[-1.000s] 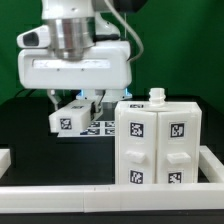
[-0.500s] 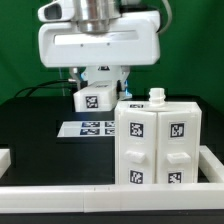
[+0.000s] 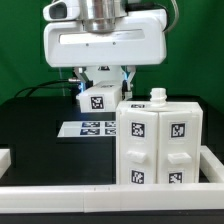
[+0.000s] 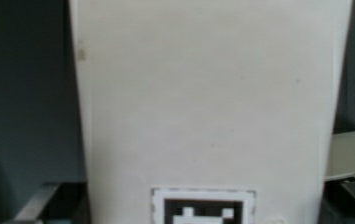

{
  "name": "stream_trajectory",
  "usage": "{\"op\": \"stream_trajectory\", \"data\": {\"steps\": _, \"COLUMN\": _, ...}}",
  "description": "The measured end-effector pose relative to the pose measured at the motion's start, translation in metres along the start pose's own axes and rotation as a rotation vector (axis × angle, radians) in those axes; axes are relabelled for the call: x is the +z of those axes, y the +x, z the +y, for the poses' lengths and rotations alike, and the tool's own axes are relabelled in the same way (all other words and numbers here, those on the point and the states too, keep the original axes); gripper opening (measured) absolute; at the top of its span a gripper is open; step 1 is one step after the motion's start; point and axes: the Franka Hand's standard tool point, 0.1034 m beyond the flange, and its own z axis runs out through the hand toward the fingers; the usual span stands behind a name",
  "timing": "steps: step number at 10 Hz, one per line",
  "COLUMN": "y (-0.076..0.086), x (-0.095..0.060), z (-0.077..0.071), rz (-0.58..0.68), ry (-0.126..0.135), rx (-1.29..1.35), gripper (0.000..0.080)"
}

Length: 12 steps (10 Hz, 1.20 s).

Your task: Assemble cabinet

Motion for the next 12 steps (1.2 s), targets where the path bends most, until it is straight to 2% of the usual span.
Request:
{"op": "stream_trajectory", "data": {"steps": 1, "y": 0.002, "x": -0.005, "z": -0.003, "rz": -0.007, "ry": -0.002, "rx": -0.012, "gripper": 0.0556}}
{"op": "stream_trajectory", "data": {"steps": 3, "y": 0.011, "x": -0.023, "z": -0.018, "rz": -0.007, "ry": 0.006, "rx": -0.023, "gripper": 0.0556}}
{"op": "stream_trajectory", "data": {"steps": 5, "y": 0.019, "x": -0.035, "z": -0.031, "rz": 0.004, "ry": 0.011, "rx": -0.037, "gripper": 0.0556}}
{"op": "stream_trajectory", "data": {"steps": 7, "y": 0.03, "x": -0.044, "z": -0.051, "rz": 0.011, "ry": 0.015, "rx": -0.041, "gripper": 0.0556}}
{"op": "stream_trajectory", "data": {"steps": 9, "y": 0.044, "x": -0.048, "z": -0.068, "rz": 0.027, "ry": 0.017, "rx": -0.034, "gripper": 0.0556}}
{"op": "stream_trajectory", "data": {"steps": 12, "y": 0.062, "x": -0.045, "z": -0.081, "rz": 0.03, "ry": 0.012, "rx": -0.031, "gripper": 0.0556}}
